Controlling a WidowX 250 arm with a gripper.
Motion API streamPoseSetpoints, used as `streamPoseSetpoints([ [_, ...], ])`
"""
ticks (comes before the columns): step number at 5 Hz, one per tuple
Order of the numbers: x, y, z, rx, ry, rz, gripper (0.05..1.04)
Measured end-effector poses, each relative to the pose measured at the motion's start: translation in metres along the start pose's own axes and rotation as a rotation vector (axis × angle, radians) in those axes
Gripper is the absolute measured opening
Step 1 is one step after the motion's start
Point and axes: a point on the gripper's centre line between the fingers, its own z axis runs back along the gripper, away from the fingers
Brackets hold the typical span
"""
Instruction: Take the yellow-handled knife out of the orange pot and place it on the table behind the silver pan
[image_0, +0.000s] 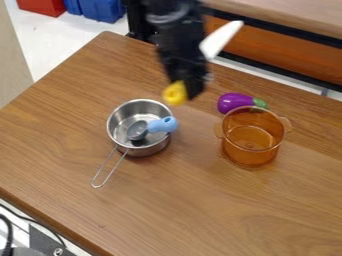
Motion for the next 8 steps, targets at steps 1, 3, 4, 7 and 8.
streamPoseSetpoints([
  [1,-0.018,0.040,0.004,0.007,0.044,0.030,0.418],
  [3,-0.013,0.112,-0.027,0.156,0.182,-0.119,0.419],
  [4,-0.006,0.123,-0.037,0.169,0.214,-0.175,0.419],
  [7,0.024,0.118,-0.085,0.238,0.326,-0.240,0.419],
  [8,0.029,0.125,-0.086,0.224,0.326,-0.226,0.419],
])
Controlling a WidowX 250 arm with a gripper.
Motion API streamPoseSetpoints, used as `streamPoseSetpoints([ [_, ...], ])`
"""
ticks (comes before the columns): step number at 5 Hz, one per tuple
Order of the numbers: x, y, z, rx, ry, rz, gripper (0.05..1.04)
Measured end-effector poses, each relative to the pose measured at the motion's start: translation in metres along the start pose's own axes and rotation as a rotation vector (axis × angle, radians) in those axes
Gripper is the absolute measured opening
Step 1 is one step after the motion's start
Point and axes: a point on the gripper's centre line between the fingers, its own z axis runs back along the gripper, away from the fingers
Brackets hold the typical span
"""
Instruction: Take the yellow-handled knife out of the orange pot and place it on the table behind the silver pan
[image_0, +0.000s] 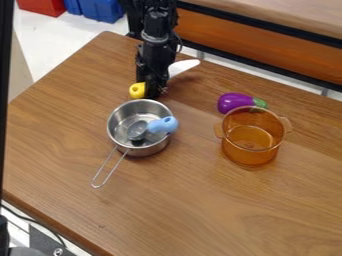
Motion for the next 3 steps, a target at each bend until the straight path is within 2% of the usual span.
streamPoseSetpoints([
  [1,-0.002,0.009,-0.002,-0.012,0.045,0.026,0.419],
  [3,-0.023,0.019,-0.004,-0.071,0.097,0.061,0.419],
])
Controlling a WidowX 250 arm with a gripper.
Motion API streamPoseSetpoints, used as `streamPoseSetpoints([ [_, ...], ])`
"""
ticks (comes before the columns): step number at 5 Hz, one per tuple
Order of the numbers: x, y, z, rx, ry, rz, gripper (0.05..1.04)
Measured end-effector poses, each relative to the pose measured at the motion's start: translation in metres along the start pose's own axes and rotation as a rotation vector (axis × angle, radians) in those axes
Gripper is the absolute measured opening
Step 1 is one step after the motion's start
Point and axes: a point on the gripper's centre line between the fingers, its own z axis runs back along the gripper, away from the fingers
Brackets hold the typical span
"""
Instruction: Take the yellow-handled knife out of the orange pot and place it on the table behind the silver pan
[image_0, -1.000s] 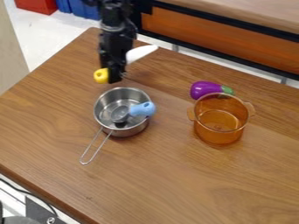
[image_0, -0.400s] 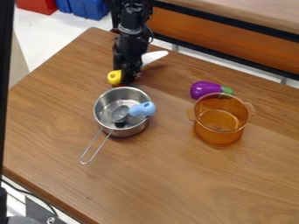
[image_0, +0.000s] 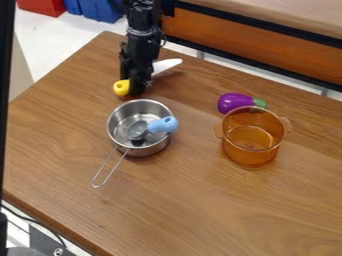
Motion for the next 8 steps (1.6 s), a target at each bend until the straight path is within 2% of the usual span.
streamPoseSetpoints([
  [1,-0.001,0.000,-0.002,-0.002,0.001,-0.004,0.481],
  [2,-0.002,0.001,-0.002,-0.005,0.009,0.040,0.766],
  [3,-0.003,0.001,-0.001,-0.046,0.015,0.021,0.983],
  [5,-0.006,0.002,0.003,-0.085,-0.049,0.064,0.996],
  [6,-0.012,0.006,0.031,-0.069,-0.138,0.111,0.996],
  [7,-0.022,0.002,0.059,-0.019,-0.253,0.192,0.996],
  [8,-0.041,-0.016,0.075,-0.026,-0.327,0.159,0.996],
])
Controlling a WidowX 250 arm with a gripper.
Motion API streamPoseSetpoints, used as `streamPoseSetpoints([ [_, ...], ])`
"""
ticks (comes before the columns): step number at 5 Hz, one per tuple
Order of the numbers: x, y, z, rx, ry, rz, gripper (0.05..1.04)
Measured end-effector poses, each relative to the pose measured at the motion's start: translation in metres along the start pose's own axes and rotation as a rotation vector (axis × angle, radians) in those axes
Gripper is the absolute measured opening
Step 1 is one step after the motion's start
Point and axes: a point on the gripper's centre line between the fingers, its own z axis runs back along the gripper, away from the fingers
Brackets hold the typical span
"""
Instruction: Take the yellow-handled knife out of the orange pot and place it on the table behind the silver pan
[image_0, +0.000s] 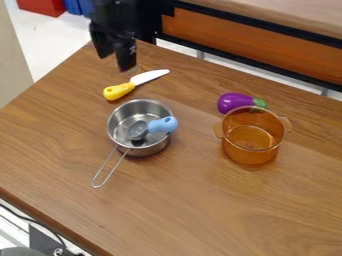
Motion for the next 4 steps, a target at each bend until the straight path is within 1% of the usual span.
streamPoseSetpoints([
  [1,-0.020,-0.018,0.005,-0.027,-0.066,-0.030,0.996],
  [2,-0.043,-0.022,0.006,-0.002,-0.100,0.010,0.996],
  [3,-0.068,-0.017,0.004,0.010,-0.103,0.043,0.996],
  [4,-0.091,-0.008,0.000,0.011,-0.103,0.060,0.996],
])
